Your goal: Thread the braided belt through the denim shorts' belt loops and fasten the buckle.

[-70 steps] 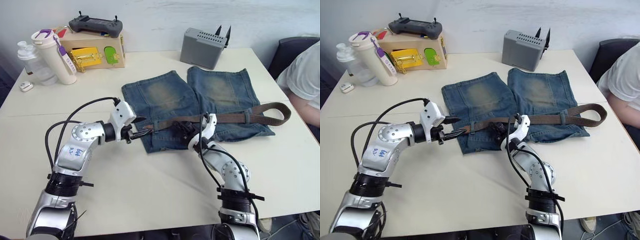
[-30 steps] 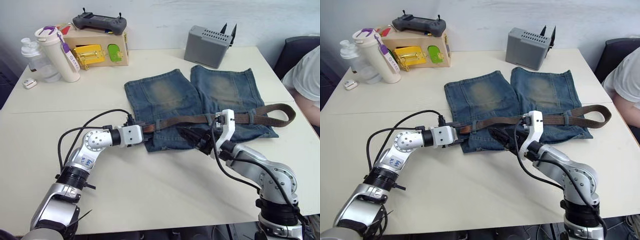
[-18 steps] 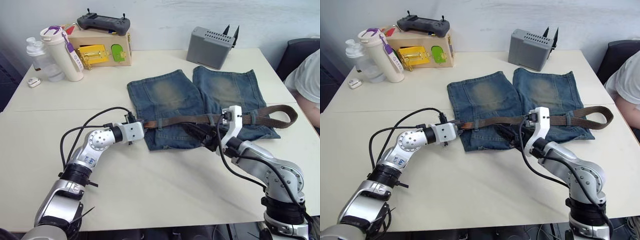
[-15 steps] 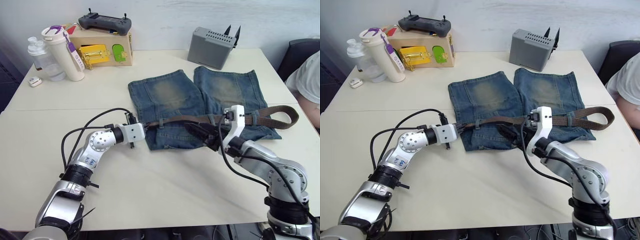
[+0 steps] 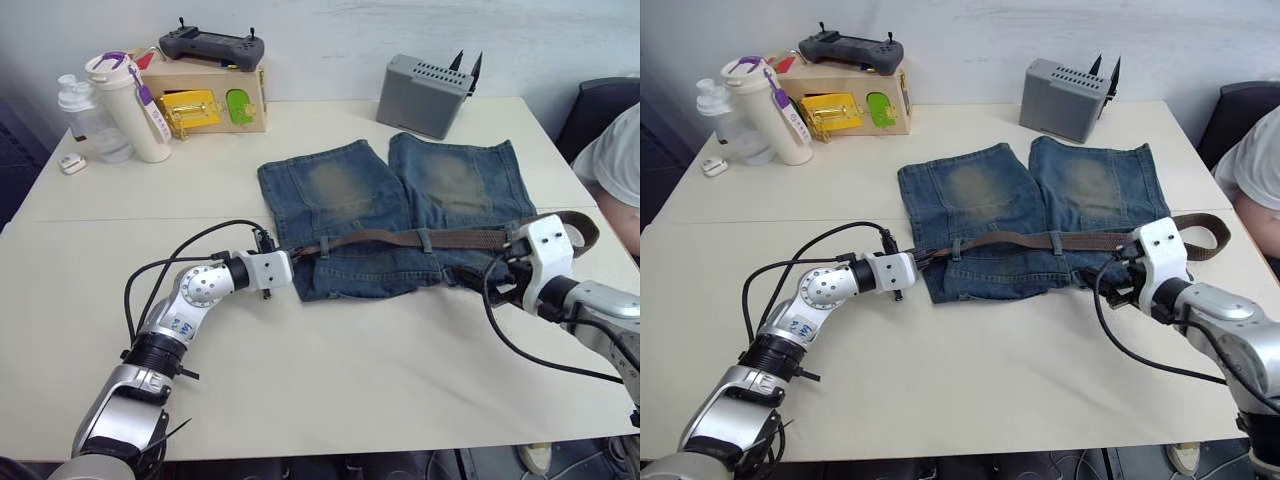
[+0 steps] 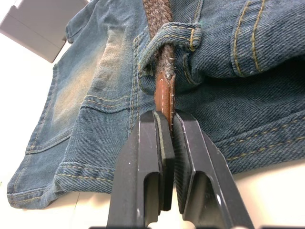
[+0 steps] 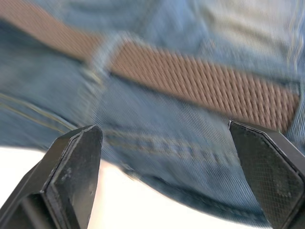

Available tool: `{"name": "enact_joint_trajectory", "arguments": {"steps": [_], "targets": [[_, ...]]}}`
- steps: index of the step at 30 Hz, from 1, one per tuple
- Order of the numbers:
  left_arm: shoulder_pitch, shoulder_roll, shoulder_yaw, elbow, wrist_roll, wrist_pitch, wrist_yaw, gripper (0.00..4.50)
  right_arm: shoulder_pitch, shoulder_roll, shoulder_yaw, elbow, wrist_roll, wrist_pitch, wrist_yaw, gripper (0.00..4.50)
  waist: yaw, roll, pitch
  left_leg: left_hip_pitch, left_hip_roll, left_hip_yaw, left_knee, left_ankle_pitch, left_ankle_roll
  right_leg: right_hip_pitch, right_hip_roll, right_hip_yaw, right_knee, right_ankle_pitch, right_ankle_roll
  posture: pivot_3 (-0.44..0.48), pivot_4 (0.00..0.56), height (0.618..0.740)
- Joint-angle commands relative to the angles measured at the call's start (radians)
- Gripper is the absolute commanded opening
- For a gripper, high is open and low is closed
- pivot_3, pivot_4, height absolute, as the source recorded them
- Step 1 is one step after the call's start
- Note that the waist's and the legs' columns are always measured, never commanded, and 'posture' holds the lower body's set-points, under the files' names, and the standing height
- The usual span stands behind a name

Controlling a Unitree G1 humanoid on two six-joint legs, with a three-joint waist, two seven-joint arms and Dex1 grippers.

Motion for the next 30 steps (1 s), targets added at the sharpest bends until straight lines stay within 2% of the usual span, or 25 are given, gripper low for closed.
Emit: {"name": "enact_joint_trajectory", "arguments": {"steps": [1, 6, 7, 10, 15, 17, 23, 30], "targets": [[0.015, 0.003, 0.002, -0.035, -0.005, 0.007, 0.002, 0.04, 0.012, -0.038, 0.006, 0.033, -0.102, -0.113, 0.096, 4.5, 0.0, 0.0, 0.0, 0.0, 0.0, 0.0, 0.0, 0.0, 0.0, 0.0, 0.0, 0.0, 0.0, 0.0, 0.0, 0.0, 0.15, 0.736], [0.027, -0.003, -0.002, -0.06, -0.009, 0.018, -0.005, 0.04, -0.046, -0.025, 0.094, 0.248, -0.265, -0.233, 0.166, 4.5, -0.001, 0.0, 0.0, 0.001, 0.0, 0.001, 0.002, 0.0, 0.0, 0.001, 0.0, 0.0, 0.0, 0.0, 0.0, 0.0, 0.15, 0.736], [0.025, -0.002, -0.001, -0.061, -0.01, 0.019, -0.006, 0.01, -0.067, -0.015, 0.109, 0.293, -0.292, -0.248, 0.167, 4.25, -0.001, 0.0, 0.0, 0.001, 0.0, 0.001, 0.002, 0.0, 0.0, 0.001, 0.0, 0.0, 0.0, 0.0, 0.0, 0.0, 0.15, 0.736], [0.02, 0.005, 0.005, -0.061, -0.01, 0.018, -0.009, 0.0, -0.111, 0.017, 0.106, 0.37, -0.32, -0.273, 0.171, 3.19, -0.001, 0.0, 0.0, 0.002, 0.0, 0.002, 0.002, 0.001, -0.001, 0.001, 0.0, 0.001, 0.001, 0.0, 0.0, 0.0, 0.15, 0.736], [0.029, 0.055, 0.036, -0.111, -0.009, 0.027, -0.015, 0.0, -0.121, 0.024, 0.094, 0.399, -0.357, -0.304, 0.191, 0.68, 0.0, 0.0, 0.0, 0.001, 0.0, 0.001, 0.004, 0.001, -0.001, 0.001, 0.0, 0.001, 0.001, 0.0, 0.0, 0.0, 0.15, 0.736], [0.053, 0.1, 0.062, -0.133, -0.009, 0.034, -0.013, 0.0, -0.118, 0.017, 0.086, 0.416, -0.378, -0.316, 0.187, 0.18, 0.0, 0.0, 0.0, 0.001, 0.0, 0.001, 0.004, 0.001, -0.001, 0.001, -0.001, 0.001, 0.002, 0.0, 0.0, 0.0, 0.15, 0.736], [0.174, 0.251, 0.162, -0.166, -0.04, 0.048, -0.015, 0.0, -0.121, 0.01, 0.07, 0.434, -0.397, -0.311, 0.205, 0.18, -0.001, 0.0, 0.0, 0.002, 0.0, 0.001, 0.003, 0.0, -0.001, 0.001, -0.001, 0.001, 0.002, 0.0, 0.0, 0.0, 0.15, 0.736], [0.385, 0.436, 0.303, -0.081, -0.076, 0.009, -0.015, 0.0, -0.155, 0.034, 0.096, 0.408, -0.398, -0.272, 0.236, 0.18, 0.0, 0.0, 0.0, 0.002, 0.0, 0.0, 0.003, -0.002, 0.003, 0.002, -0.002, 0.0, 0.002, 0.0, 0.0, 0.0, 0.15, 0.736]]}}
